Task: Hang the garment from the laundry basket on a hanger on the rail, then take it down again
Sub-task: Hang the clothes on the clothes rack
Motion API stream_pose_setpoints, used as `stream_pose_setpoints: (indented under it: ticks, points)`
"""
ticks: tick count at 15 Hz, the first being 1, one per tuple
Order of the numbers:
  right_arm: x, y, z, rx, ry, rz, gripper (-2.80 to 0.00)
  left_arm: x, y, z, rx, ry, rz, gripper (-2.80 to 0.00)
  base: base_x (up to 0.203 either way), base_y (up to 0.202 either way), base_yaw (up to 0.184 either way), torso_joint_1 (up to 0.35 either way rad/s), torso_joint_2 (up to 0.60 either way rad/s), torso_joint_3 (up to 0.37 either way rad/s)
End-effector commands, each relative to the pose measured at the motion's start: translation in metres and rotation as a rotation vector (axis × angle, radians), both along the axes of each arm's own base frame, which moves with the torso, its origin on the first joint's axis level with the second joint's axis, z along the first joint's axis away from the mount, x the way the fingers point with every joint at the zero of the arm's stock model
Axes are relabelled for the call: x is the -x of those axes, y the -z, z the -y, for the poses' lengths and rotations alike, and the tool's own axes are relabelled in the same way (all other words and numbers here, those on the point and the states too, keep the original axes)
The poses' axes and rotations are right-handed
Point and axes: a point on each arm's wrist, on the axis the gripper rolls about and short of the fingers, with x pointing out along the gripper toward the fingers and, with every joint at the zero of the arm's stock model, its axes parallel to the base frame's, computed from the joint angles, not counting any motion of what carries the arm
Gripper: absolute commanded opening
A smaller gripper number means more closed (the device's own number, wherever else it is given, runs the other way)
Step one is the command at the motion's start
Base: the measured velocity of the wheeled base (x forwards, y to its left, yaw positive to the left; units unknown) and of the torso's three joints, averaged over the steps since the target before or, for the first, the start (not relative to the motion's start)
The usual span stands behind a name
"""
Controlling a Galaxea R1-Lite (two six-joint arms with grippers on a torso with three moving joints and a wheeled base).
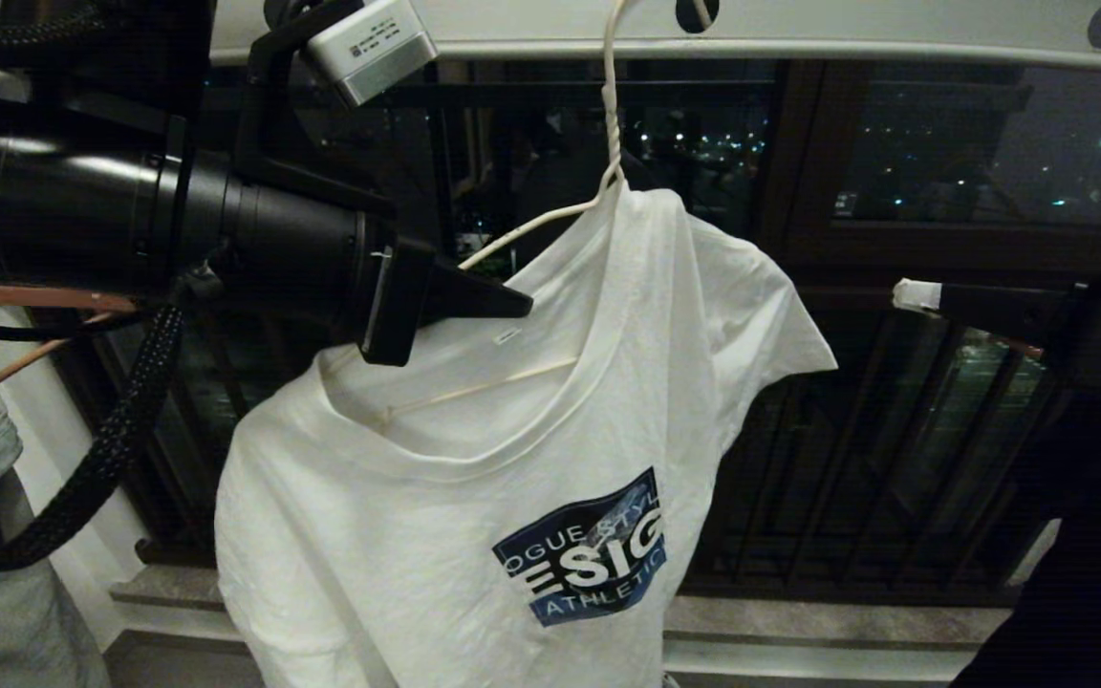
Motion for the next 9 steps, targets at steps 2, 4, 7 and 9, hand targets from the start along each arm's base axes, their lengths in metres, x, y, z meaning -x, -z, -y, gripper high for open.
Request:
stream_pose_setpoints:
  ticks: [2, 4, 7, 9]
  points:
    - [-0.0003, 0.0001, -0.0002, -0.001, -0.004, 0.0, -2.8, 0.0, 0.0041, 0.0013, -0.012, -0.001, -0.011, 0.0, 0.0, 0.0, 0.0, 0.0, 0.0, 0.0]
    - [-0.0003, 0.0001, -0.0002, -0.001, -0.004, 0.0, -2.8, -0.0007, 0.0045, 0.0017, -0.014, 0.0, -0.01, 0.0, 0.0, 0.0, 0.0, 0.0, 0.0, 0.0]
    - [-0.0003, 0.0001, -0.0002, -0.001, -0.004, 0.0, -2.8, 0.0006, 0.003, 0.0008, -0.011, 0.001, -0.003, 0.0, 0.0, 0.0, 0.0, 0.0, 0.0, 0.0]
    - [-0.0007, 0.0004, -0.0002, -0.001, -0.004, -0.002, -2.8, 0.0077, -0.0028, -0.0029, 0.003, 0.005, 0.015, 0.0, 0.0, 0.0, 0.0, 0.0, 0.0, 0.0]
